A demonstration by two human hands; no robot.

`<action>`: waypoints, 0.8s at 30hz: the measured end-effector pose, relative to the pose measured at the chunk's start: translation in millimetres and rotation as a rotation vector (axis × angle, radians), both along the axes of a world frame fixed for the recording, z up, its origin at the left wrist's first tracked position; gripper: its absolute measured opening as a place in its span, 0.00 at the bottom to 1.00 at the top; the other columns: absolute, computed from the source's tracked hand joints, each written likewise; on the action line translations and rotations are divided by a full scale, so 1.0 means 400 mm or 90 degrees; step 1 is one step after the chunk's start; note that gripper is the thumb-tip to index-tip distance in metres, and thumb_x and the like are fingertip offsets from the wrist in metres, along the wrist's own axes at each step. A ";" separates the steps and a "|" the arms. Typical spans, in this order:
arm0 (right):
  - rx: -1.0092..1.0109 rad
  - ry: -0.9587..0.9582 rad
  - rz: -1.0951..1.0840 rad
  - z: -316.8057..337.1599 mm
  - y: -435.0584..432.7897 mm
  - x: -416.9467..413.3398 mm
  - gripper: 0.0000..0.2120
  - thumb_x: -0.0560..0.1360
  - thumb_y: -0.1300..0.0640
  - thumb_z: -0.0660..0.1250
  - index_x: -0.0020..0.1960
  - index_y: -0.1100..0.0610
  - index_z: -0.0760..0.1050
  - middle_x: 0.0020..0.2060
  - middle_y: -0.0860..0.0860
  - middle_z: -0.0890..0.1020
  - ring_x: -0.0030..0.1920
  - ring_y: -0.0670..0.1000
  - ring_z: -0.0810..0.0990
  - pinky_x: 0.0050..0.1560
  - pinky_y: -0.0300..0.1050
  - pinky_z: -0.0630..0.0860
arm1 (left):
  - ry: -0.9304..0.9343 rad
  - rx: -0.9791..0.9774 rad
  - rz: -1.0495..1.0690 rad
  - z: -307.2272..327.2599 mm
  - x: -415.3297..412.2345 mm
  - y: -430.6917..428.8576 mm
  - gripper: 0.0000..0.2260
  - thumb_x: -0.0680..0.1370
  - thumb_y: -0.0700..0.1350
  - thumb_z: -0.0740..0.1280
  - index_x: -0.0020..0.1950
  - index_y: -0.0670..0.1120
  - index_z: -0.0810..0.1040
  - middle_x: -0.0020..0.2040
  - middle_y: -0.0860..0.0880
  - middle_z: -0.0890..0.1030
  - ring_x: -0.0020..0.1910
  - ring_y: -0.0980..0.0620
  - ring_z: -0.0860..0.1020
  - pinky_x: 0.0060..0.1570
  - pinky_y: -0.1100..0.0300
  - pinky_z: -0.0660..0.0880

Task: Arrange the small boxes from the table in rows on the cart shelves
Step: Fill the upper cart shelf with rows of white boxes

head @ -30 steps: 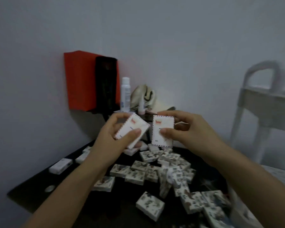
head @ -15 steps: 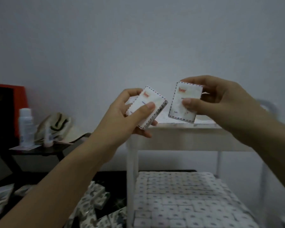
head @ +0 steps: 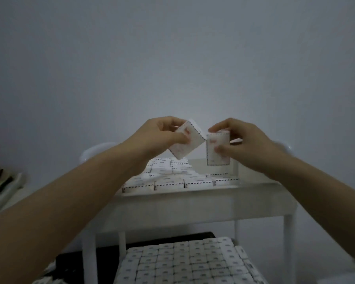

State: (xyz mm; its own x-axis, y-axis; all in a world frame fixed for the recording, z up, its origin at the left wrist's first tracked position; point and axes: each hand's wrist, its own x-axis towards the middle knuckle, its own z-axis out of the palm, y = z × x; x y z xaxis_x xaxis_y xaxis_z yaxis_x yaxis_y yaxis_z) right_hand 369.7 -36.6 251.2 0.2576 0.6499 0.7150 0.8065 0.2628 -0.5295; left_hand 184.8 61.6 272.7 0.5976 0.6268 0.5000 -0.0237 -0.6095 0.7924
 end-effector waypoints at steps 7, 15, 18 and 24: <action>-0.165 -0.004 0.080 -0.024 0.022 0.020 0.16 0.70 0.64 0.74 0.50 0.46 0.81 0.40 0.46 0.81 0.37 0.41 0.80 0.36 0.33 0.76 | 0.037 0.020 0.083 0.033 0.070 0.051 0.14 0.73 0.37 0.73 0.58 0.44 0.77 0.52 0.48 0.82 0.42 0.58 0.77 0.28 0.73 0.70; -0.252 0.029 0.154 -0.026 0.016 0.028 0.11 0.73 0.63 0.69 0.45 0.48 0.84 0.50 0.55 0.84 0.45 0.56 0.81 0.47 0.48 0.80 | 0.102 0.084 0.075 0.014 0.140 0.070 0.13 0.73 0.39 0.73 0.55 0.48 0.77 0.46 0.48 0.82 0.41 0.55 0.78 0.36 0.64 0.70; -0.278 -0.007 0.151 -0.030 0.019 0.029 0.11 0.74 0.61 0.68 0.46 0.47 0.84 0.50 0.56 0.84 0.46 0.57 0.79 0.49 0.48 0.76 | 0.131 0.104 0.066 -0.003 0.158 0.069 0.12 0.71 0.39 0.75 0.52 0.48 0.78 0.47 0.48 0.82 0.43 0.52 0.79 0.40 0.62 0.74; -0.289 -0.076 0.122 -0.030 0.012 0.028 0.13 0.75 0.58 0.65 0.44 0.43 0.85 0.48 0.57 0.84 0.54 0.59 0.78 0.55 0.51 0.76 | 0.185 0.142 0.039 -0.033 0.150 0.072 0.15 0.71 0.44 0.76 0.55 0.51 0.78 0.45 0.50 0.80 0.42 0.57 0.78 0.38 0.70 0.71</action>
State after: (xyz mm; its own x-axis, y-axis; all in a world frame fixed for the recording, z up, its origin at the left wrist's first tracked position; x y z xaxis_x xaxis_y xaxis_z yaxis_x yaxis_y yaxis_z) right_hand 380.7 -31.6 239.2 0.0362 0.9298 0.3662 0.8283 0.1771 -0.5316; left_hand 244.8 90.5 259.6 0.6995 0.5610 0.4426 0.2253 -0.7610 0.6084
